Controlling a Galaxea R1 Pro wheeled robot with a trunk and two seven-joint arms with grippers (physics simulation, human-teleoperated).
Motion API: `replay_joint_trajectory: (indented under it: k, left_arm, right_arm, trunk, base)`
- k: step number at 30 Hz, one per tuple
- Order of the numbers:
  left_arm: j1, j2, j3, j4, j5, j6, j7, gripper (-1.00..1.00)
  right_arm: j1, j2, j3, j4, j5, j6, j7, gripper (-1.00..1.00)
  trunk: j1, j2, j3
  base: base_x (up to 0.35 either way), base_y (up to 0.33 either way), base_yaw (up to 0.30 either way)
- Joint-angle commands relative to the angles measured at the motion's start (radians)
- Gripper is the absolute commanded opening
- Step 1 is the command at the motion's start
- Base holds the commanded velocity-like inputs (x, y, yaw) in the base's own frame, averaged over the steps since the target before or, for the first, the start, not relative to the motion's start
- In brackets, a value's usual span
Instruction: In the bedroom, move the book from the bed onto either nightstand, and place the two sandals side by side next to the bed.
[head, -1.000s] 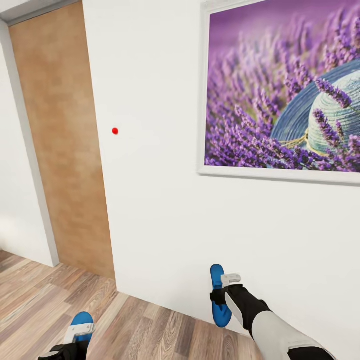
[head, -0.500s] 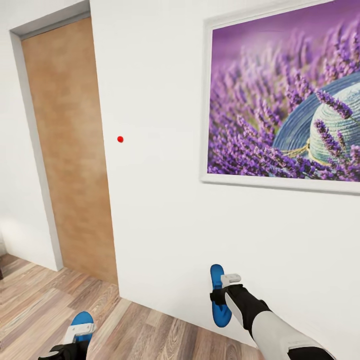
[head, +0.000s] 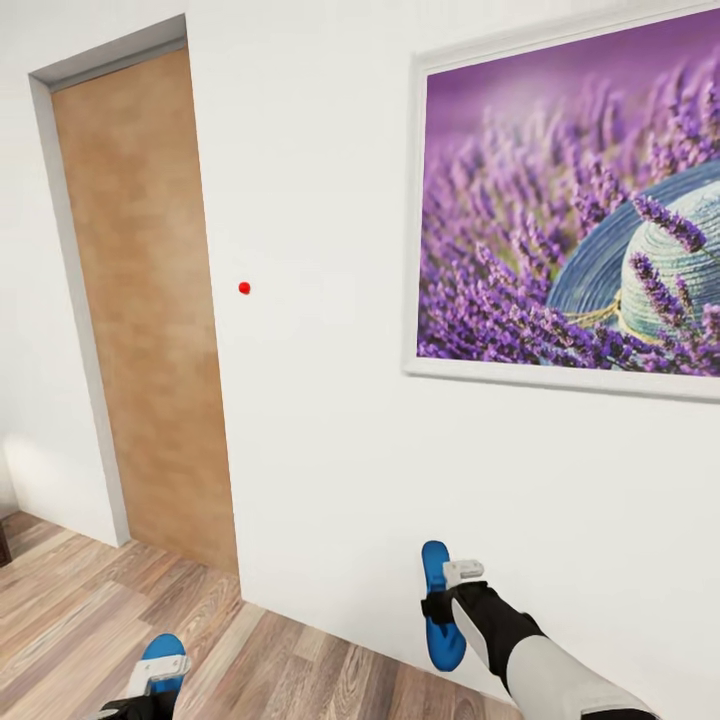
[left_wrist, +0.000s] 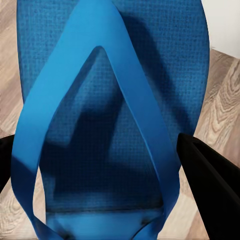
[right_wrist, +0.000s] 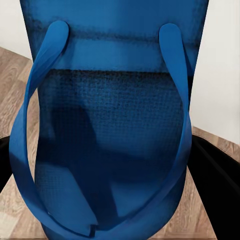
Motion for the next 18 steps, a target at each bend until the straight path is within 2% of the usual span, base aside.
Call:
replay_joint_trajectory:
  k: [1,6,12,18]
  left_arm:
    - [-0.004,0.000,-0.001,0.016,0.010,-0.003,0.006,-1.00]
    - [-0.033,-0.001,-0.003,0.182,0.010,-0.095,0.005,-1.00]
    - [-0.055,-0.001,-0.004,0.400,0.010,-0.261,0.003,-1.00]
    - [-0.059,-0.001,-0.003,0.459,0.009,-0.307,0.001,-1.00]
  right_arm:
    - [0.005,-0.001,0.005,-0.002,0.002,0.006,-0.003,-1.00]
    - [0.049,-0.004,0.005,-0.002,0.002,-0.065,-0.003,-1.00]
    - [0.113,-0.005,0.006,-0.001,0.002,-0.137,-0.002,-1.00]
    - [0.161,-0.007,0.005,0.000,0.002,-0.150,-0.002,-1.00]
  trunk:
    - [-0.004,0.006,0.002]
    - [-0.023,0.041,0.018]
    - [-0.046,0.083,0.037]
    - [-0.069,0.125,0.055]
  base:
    - [0.000,0.000,0.002]
    - [0.000,0.000,0.001]
    - [0.000,0.000,0.000]
    - [0.000,0.000,0.000]
